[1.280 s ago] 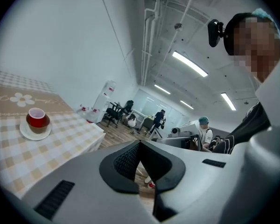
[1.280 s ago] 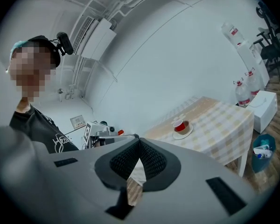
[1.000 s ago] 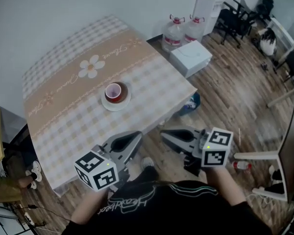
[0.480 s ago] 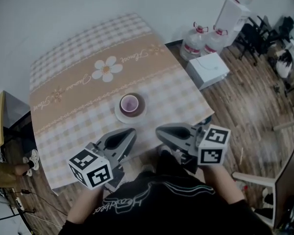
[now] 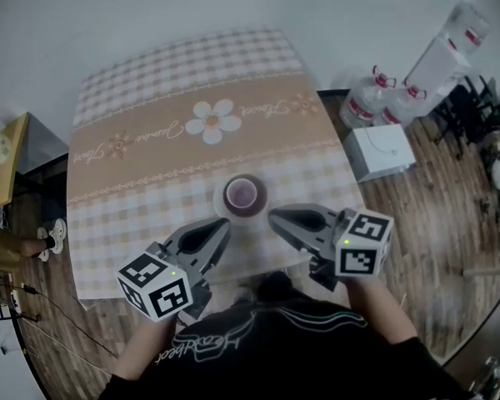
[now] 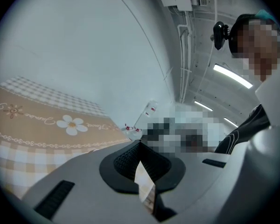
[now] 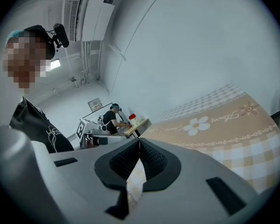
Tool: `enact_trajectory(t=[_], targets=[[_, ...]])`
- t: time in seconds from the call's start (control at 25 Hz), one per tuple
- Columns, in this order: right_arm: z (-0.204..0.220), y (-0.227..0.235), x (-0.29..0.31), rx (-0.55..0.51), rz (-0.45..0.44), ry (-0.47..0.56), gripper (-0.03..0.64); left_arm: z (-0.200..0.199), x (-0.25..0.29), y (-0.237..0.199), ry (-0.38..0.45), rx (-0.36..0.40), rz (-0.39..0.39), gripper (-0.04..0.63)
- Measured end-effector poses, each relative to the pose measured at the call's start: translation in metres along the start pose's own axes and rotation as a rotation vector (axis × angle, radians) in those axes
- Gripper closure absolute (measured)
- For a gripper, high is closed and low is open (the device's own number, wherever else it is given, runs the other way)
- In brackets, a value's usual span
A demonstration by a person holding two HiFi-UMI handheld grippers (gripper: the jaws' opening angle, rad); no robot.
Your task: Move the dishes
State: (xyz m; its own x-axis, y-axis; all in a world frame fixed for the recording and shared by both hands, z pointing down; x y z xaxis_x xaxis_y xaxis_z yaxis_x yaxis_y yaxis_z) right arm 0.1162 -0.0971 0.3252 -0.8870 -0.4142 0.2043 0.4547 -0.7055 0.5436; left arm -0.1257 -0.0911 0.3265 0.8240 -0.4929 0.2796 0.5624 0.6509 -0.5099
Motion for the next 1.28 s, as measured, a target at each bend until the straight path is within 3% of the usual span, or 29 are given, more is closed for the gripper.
enact_trajectory(t=[0.28,0.76,0.84,0.92,1.28], targets=[[-0.012,0.025,0.021,0.006,-0.043,-0.046,0.604,0.003,-0.006,-0.012,0.034,-0.036,-0.075,0.601],[-0.016,0.064,0.058,-0.045,0.037,-0.145,0.601,0.009,-0.029,-0.028,0.098,-0.094,-0.18,0.601],[-0.011,0.073,0.066,-0.048,0.049,-0.184,0.584,0.011,-0.032,-0.031,0.104,-0.104,-0.193,0.601],[-0.005,0.083,0.072,-0.055,0.068,-0.223,0.515,0.013,-0.033,-0.034,0.108,-0.113,-0.203,0.601],[0.024,0.12,0.087,-0.004,0.175,-0.28,0.511,0.021,-0.034,-0.039,0.12,-0.139,-0.233,0.601]])
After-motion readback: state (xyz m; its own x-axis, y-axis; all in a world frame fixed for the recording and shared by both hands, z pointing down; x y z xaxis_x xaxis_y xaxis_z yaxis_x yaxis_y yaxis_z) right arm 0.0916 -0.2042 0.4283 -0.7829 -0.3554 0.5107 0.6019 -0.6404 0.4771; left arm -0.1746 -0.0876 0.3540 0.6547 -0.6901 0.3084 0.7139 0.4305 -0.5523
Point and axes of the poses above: the fingertips, and each gripper's own axes: x forward along the fingers, y to its right, z out of its underside, the point moved 10 cm from there along -x, backward along the fingers, and after that the axes turned 1 degree about y, right-handed, at the moved point
